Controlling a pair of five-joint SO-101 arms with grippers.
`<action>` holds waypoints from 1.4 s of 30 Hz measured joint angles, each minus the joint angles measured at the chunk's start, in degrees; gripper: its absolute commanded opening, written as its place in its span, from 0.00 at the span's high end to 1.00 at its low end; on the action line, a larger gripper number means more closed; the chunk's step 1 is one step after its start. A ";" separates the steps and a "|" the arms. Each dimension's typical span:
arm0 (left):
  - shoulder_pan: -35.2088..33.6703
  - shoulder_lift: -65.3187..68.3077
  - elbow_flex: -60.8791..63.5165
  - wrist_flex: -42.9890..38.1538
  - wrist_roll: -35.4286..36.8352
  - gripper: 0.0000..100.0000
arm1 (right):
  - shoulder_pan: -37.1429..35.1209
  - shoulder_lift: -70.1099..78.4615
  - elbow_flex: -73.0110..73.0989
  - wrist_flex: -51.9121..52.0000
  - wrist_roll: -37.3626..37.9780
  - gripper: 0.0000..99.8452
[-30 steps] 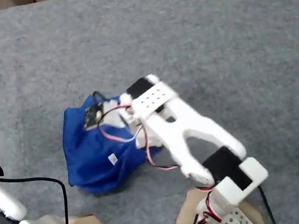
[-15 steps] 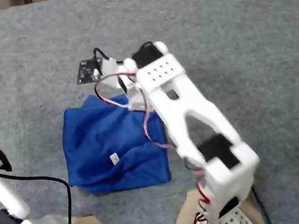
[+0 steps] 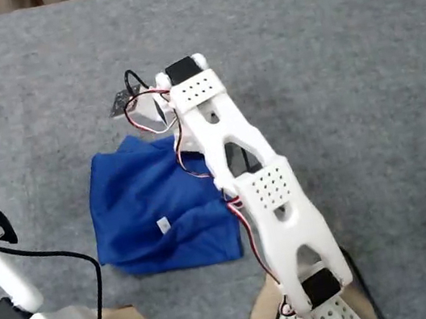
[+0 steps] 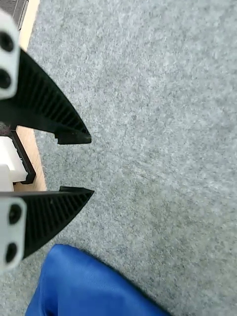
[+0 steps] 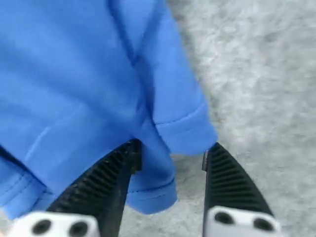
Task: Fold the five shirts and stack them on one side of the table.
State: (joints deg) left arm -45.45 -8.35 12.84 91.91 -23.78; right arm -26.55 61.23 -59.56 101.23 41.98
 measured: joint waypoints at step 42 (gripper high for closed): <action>0.00 0.00 0.00 0.00 0.00 0.85 | -0.26 0.09 -11.78 0.09 -0.88 0.83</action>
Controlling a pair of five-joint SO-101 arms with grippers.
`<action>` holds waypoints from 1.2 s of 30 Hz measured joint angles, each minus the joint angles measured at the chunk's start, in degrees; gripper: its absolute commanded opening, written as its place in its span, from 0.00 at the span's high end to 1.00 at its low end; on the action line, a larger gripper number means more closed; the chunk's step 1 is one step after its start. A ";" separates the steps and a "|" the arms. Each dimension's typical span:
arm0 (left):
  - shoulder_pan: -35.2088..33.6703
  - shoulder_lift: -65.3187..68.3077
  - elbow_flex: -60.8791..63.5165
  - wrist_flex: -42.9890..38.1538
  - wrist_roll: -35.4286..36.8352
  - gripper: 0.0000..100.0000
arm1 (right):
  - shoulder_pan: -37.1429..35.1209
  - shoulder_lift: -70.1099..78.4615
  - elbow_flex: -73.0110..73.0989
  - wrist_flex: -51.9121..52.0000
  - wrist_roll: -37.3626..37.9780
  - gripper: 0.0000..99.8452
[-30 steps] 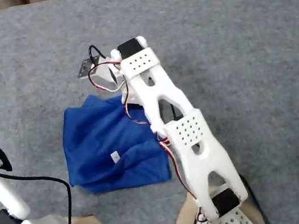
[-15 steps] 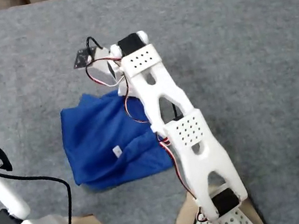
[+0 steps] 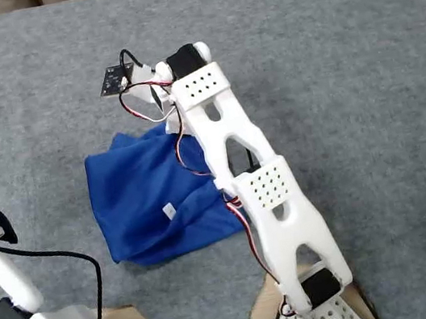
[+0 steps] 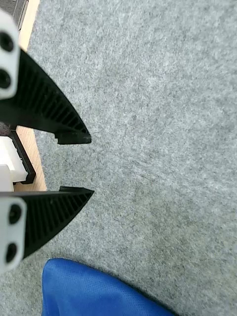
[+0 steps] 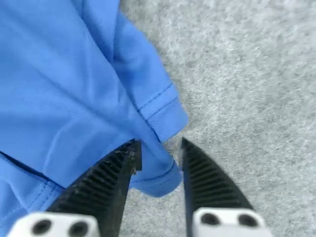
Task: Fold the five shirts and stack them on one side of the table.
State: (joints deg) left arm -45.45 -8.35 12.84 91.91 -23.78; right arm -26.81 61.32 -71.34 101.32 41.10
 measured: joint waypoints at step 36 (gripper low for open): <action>0.00 0.00 0.00 0.00 0.00 0.85 | 1.41 0.44 -3.69 0.00 1.67 0.98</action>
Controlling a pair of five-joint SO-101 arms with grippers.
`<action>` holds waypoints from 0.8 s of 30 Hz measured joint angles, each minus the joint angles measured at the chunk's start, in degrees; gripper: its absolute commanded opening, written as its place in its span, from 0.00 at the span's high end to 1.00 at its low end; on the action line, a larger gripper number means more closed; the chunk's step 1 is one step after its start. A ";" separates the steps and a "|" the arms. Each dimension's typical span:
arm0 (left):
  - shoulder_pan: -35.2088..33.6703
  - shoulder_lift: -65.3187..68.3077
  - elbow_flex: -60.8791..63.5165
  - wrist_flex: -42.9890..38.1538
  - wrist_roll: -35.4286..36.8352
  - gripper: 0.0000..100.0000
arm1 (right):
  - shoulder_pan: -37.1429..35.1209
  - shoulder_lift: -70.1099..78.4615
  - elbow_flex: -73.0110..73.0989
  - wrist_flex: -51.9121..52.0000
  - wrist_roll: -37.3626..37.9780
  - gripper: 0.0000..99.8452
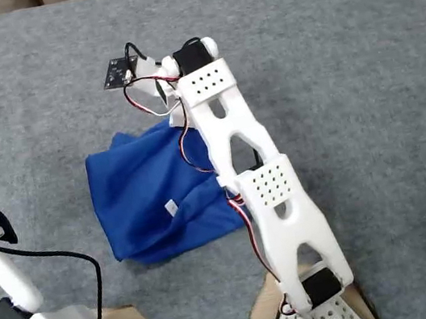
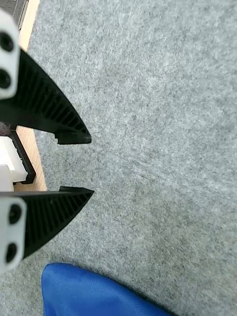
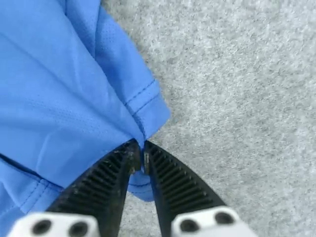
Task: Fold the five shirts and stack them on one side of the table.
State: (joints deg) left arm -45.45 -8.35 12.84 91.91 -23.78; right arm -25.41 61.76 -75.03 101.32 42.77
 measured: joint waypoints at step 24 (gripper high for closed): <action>0.00 0.00 0.00 0.00 0.00 0.85 | 0.09 5.54 -0.53 0.00 0.09 0.91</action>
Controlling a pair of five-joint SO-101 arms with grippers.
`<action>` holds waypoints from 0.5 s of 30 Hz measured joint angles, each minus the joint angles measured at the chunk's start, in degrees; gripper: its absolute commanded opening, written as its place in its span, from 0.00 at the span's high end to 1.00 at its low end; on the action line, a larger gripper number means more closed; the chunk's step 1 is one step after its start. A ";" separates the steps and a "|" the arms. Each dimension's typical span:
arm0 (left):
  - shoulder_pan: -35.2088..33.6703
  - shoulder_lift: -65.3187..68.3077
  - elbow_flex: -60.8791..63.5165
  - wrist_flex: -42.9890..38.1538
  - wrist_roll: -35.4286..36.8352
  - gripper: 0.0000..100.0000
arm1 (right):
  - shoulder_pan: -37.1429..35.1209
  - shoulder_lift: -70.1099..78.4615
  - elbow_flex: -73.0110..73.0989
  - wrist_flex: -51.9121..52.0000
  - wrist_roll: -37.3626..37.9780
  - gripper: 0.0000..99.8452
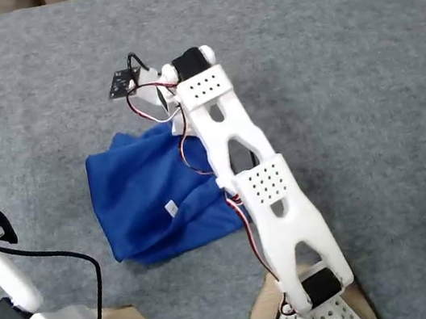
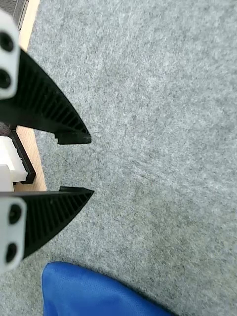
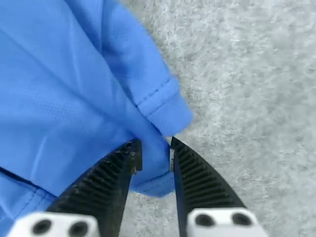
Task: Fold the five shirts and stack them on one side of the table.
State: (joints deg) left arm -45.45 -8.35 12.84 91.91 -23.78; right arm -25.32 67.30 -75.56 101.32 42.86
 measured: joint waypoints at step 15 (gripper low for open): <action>0.00 0.00 0.00 0.00 0.00 0.85 | 0.44 -0.09 -3.78 0.00 0.00 0.99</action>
State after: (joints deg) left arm -45.45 -8.35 12.84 91.91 -23.78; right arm -24.88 67.21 -79.34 101.32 42.86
